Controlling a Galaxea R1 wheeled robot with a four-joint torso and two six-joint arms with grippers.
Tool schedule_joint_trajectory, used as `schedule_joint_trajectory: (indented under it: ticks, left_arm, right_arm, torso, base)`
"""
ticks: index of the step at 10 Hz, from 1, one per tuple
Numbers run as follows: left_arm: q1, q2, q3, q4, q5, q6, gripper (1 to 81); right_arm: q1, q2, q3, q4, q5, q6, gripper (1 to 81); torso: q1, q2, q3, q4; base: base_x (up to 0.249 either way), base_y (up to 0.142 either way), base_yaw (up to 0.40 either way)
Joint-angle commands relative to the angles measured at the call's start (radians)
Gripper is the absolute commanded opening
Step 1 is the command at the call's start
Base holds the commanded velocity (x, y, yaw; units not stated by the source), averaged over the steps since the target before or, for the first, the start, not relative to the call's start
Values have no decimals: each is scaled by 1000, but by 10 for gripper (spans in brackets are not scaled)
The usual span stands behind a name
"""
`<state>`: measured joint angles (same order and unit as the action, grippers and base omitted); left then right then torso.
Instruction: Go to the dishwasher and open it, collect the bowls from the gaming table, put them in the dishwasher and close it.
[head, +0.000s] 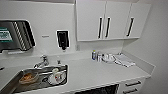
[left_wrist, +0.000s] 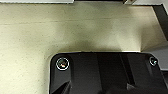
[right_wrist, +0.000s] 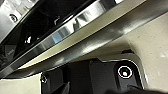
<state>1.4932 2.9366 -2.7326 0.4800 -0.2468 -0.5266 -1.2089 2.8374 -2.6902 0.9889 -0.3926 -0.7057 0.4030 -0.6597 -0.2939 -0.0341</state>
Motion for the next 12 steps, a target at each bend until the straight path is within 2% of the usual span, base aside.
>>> schedule_joint_trajectory:
  ticks: [1,2,6,8,12]
  left_arm:
    - [-43,-10,-4,-4,37,-3,811]
    - [-44,-10,-3,-3,35,-3,811]
    - [-44,-14,-4,-3,37,-3,811]
    - [-43,-23,-3,-6,38,-3,811]
    - [-43,-39,-3,-6,38,-4,811]
  right_arm:
    - [82,-17,-9,-10,-85,-1,811]
    - [81,-14,-9,-12,-83,-1,811]
    - [67,45,-54,-16,-63,3,811]
    - [103,115,-81,-15,-12,5,811]
    - [206,145,-71,5,-9,15,811]
  torso:
    - [-4,6,0,0]
    - [14,-22,0,0]
    - [25,-39,1,0]
    - [25,-39,2,0]
    - [25,-39,2,0]
  base:
    - [0,0,0]
    - [0,0,0]
    - [0,0,0]
    - [0,0,0]
    - [0,0,0]
